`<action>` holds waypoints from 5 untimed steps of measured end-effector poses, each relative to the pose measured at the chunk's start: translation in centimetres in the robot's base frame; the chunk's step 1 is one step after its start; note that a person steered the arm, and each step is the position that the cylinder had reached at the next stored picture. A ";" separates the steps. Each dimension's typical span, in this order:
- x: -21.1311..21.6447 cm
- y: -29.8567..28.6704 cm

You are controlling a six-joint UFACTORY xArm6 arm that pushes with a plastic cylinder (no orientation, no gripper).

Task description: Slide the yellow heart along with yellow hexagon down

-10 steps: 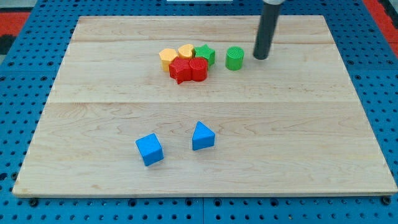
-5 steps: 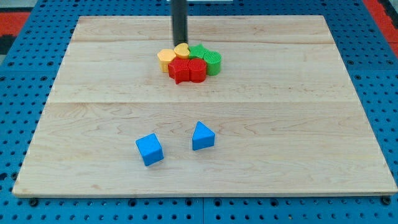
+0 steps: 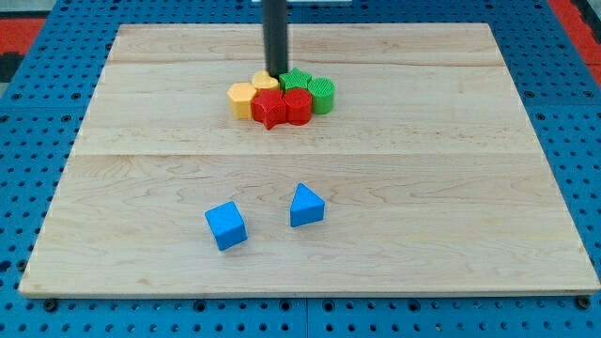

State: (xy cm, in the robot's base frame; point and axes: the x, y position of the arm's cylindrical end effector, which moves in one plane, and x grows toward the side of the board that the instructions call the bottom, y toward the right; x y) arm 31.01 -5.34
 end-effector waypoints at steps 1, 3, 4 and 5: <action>3.6 -2.4; 7.3 -2.6; 7.6 -3.3; 7.6 -3.3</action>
State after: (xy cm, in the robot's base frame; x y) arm 38.64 -8.64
